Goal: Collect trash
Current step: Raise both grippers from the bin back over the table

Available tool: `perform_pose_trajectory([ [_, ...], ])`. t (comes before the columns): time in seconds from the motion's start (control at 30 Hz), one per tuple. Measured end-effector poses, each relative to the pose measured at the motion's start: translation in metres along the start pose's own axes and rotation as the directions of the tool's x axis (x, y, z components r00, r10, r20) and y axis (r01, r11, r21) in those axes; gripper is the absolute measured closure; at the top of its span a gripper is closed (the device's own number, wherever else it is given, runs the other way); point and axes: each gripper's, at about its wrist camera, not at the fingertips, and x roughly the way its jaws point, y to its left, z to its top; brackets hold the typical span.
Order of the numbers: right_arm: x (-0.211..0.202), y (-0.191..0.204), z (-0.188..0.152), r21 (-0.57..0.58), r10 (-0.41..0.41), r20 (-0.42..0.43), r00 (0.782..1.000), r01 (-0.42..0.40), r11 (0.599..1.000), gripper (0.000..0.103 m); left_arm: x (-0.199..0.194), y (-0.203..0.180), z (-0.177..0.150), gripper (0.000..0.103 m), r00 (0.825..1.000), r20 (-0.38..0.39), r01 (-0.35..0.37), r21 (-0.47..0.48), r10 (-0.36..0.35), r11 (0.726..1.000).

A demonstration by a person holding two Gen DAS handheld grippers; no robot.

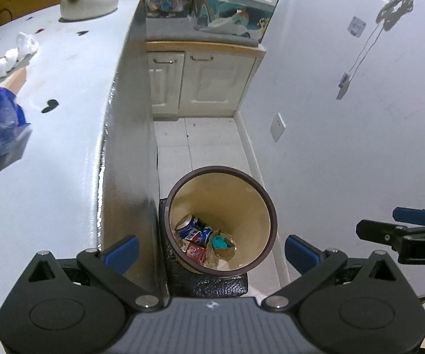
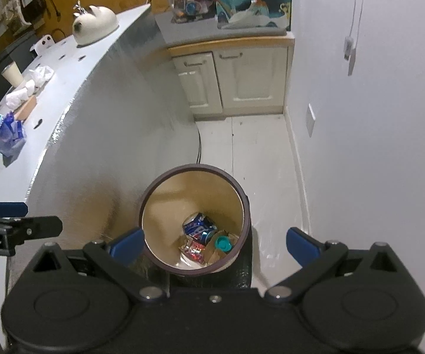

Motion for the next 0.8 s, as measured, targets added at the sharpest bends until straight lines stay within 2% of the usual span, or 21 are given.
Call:
perform_pose_trajectory([
  [0.37, -0.047, 0.022, -0.019, 0.006, -0.012, 0.074, 0.997, 0.011, 1.0, 0.0, -0.065, 0.02, -0.022, 0.0, 0.994, 0.11, 0.008, -0.017, -0.006, 1.0],
  [0.8, -0.1, 0.087, -0.038, 0.025, -0.018, 0.185, 0.983, 0.013, 1.0, 0.0, -0.149, 0.074, -0.042, 0.0, 0.97, 0.244, 0.001, -0.023, 0.004, 1.0],
])
